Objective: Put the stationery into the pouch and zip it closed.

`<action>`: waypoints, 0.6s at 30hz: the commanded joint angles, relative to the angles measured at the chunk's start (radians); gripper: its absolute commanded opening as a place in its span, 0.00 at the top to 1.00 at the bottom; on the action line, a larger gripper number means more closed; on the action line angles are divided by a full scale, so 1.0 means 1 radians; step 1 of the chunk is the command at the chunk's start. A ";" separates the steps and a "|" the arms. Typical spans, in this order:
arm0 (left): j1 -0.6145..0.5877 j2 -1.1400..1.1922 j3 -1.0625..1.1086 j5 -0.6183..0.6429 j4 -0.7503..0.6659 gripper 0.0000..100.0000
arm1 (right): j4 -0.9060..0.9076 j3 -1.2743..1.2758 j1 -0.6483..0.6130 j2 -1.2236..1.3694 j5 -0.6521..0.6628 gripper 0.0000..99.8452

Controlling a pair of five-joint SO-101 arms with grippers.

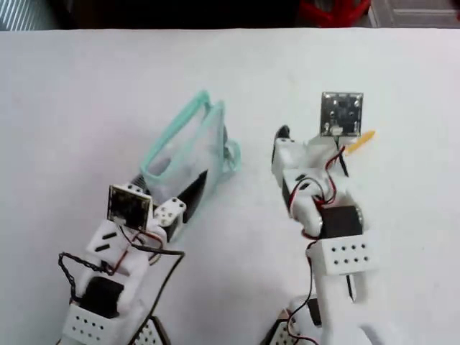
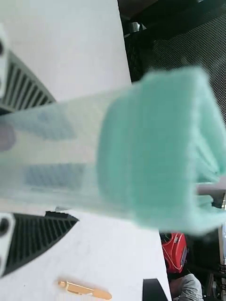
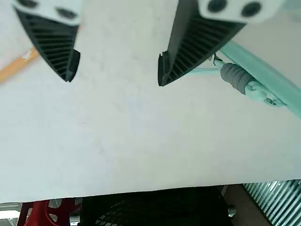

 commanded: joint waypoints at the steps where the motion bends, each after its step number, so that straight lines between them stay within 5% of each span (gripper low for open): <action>1: -0.007 -0.013 -0.064 0.009 0.020 0.74 | -0.124 0.080 -0.035 -0.012 0.026 0.74; 9: -0.002 -0.013 -0.061 -0.051 0.020 0.75 | -0.197 0.196 -0.119 -0.012 0.080 0.74; 18: -0.008 -0.013 -0.008 -0.057 -0.074 0.93 | -0.205 0.247 -0.278 -0.013 0.279 0.74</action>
